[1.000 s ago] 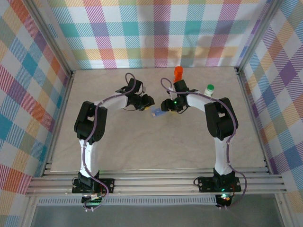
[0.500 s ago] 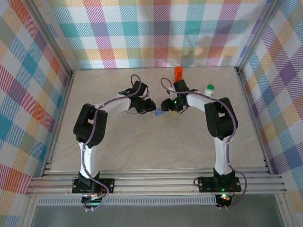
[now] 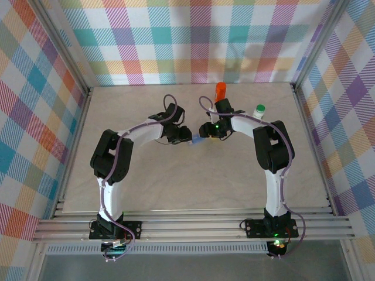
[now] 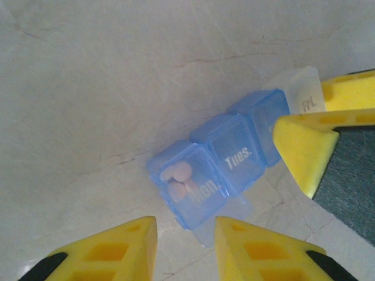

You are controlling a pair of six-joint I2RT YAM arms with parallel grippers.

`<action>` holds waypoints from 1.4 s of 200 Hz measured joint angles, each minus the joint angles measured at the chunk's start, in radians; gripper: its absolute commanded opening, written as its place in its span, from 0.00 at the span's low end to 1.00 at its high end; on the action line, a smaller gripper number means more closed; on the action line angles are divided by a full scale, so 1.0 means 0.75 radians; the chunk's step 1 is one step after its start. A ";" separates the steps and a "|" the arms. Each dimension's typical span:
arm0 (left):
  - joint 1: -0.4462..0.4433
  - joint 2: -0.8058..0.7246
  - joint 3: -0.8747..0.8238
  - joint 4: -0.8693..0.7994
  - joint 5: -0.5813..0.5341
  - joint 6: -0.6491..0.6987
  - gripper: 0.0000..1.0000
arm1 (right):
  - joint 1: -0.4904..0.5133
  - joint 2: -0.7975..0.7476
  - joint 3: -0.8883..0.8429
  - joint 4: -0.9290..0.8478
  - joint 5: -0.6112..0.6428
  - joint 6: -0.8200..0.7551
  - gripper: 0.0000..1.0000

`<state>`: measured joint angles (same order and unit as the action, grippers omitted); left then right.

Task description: Sort the pills into containers

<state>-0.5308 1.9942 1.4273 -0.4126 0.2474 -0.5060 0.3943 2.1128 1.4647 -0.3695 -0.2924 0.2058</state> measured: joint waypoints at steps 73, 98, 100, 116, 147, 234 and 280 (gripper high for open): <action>-0.020 0.051 0.000 0.002 -0.009 -0.038 0.35 | 0.000 0.001 0.002 -0.003 0.000 -0.001 0.57; -0.010 0.050 -0.016 0.047 -0.007 -0.065 0.35 | 0.000 0.001 0.002 -0.003 0.000 -0.001 0.56; -0.010 0.049 -0.020 0.053 -0.004 -0.070 0.35 | 0.000 0.001 0.002 -0.003 0.000 -0.001 0.57; -0.007 0.026 -0.052 0.084 -0.002 -0.082 0.35 | 0.000 0.002 0.002 -0.004 0.000 -0.001 0.57; -0.006 -0.119 -0.138 0.111 -0.017 -0.114 0.37 | 0.000 0.004 0.003 -0.003 -0.003 -0.001 0.57; 0.093 -0.115 -0.159 0.214 -0.082 -0.337 0.62 | -0.001 0.007 0.011 -0.013 -0.005 -0.001 0.57; 0.099 -0.027 -0.159 0.253 -0.031 -0.460 0.57 | -0.001 0.007 0.011 -0.013 -0.005 -0.002 0.57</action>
<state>-0.4564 1.9739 1.3079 -0.2230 0.2245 -0.8513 0.3939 2.1181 1.4727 -0.3794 -0.2958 0.2047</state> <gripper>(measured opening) 0.611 0.568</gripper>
